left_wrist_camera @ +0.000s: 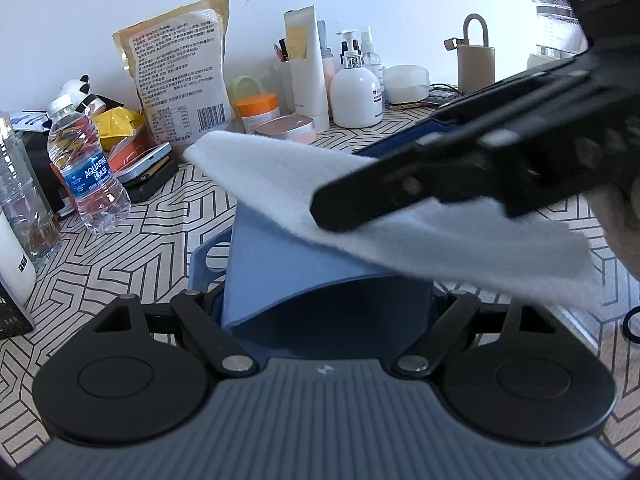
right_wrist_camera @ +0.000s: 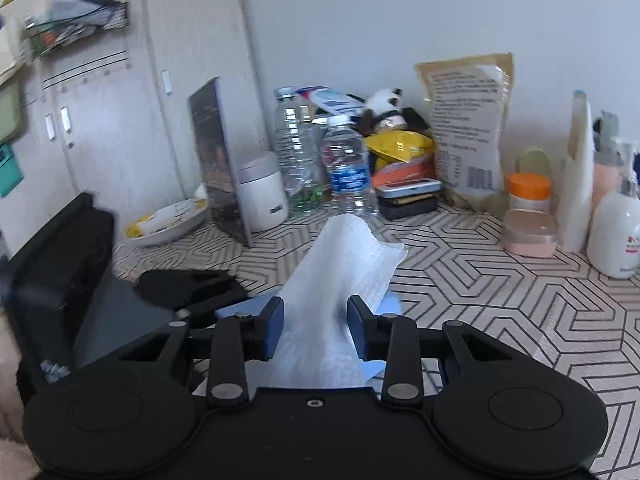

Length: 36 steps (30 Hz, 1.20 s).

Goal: Clean container
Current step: 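Drag the wipe across the container's outer wall with the right gripper, then rub the wipe back and forth over the container rim with the right gripper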

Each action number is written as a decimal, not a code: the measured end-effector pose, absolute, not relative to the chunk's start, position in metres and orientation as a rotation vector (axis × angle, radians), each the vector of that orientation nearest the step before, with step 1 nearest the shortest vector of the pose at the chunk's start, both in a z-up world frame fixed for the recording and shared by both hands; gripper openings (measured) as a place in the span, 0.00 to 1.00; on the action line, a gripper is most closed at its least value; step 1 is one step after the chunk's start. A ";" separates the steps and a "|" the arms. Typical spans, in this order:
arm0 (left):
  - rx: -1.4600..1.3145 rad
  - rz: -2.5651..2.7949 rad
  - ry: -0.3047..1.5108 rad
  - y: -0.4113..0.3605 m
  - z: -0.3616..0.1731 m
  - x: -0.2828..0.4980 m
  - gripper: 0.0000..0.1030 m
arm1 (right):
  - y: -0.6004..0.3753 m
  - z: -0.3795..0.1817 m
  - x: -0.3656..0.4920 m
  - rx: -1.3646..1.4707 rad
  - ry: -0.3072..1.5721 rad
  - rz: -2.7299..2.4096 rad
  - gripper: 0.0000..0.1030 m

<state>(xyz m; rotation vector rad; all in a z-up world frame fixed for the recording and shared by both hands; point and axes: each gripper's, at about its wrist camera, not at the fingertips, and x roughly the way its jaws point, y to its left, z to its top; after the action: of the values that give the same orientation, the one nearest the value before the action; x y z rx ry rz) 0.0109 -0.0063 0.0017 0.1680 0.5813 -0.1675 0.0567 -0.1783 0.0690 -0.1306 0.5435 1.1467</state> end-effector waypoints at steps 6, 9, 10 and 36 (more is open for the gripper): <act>0.168 -0.170 0.581 -0.006 0.002 0.012 0.81 | -0.184 0.070 0.057 -0.133 0.545 1.179 0.39; 0.170 -0.171 0.580 -0.007 0.002 0.012 0.81 | -0.186 0.066 0.066 -0.092 0.576 1.138 0.38; 0.170 -0.171 0.580 -0.007 0.002 0.012 0.81 | -0.187 0.065 0.070 -0.073 0.588 1.128 0.38; 0.170 -0.169 0.577 -0.010 0.000 0.007 0.81 | -0.174 0.070 0.049 -0.175 0.520 1.179 0.45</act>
<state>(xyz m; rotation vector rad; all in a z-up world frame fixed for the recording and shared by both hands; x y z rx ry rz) 0.0075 -0.0102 0.0002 0.1696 0.5767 -0.1687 0.0491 -0.1744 0.0701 -0.1746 0.5196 1.1789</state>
